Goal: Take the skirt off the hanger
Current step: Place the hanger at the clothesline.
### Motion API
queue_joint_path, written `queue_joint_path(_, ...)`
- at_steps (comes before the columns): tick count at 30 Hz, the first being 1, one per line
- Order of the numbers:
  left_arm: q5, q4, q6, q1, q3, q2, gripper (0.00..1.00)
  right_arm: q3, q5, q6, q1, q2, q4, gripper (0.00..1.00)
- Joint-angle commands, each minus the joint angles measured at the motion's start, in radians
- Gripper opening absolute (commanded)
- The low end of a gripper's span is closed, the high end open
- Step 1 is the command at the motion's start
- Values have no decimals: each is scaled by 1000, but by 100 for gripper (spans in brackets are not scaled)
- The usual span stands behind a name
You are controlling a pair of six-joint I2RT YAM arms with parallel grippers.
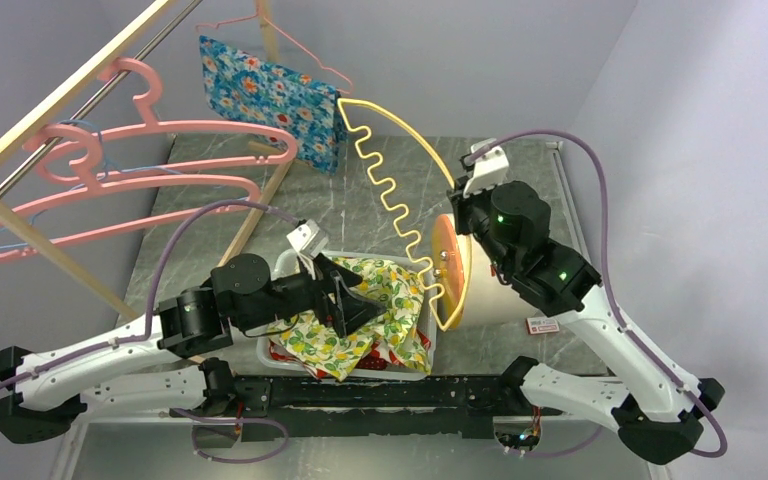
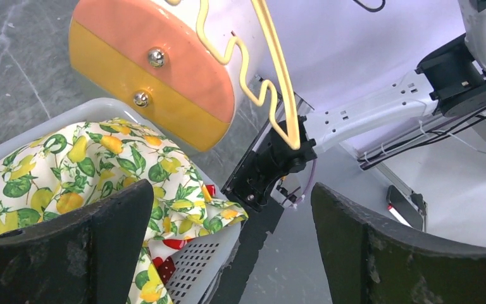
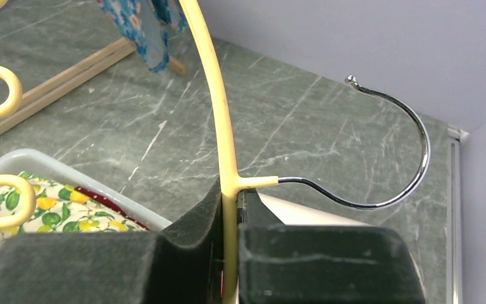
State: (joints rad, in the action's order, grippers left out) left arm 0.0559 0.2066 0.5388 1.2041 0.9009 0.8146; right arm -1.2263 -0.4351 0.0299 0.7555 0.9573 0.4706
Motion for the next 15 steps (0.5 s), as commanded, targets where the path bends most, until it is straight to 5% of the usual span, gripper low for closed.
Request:
queue_joint_path(1, 12, -43, 26, -1, 49, 1, 99, -20, 52, 28, 31, 15, -43, 0)
queue_joint_path(8, 96, -223, 111, -1, 14, 48, 97, -61, 243, -55, 31, 68, -5, 0)
queue_joint_path(15, 132, -378, 157, -3, 9, 118, 72, -52, 349, -128, 30, 41, -21, 0)
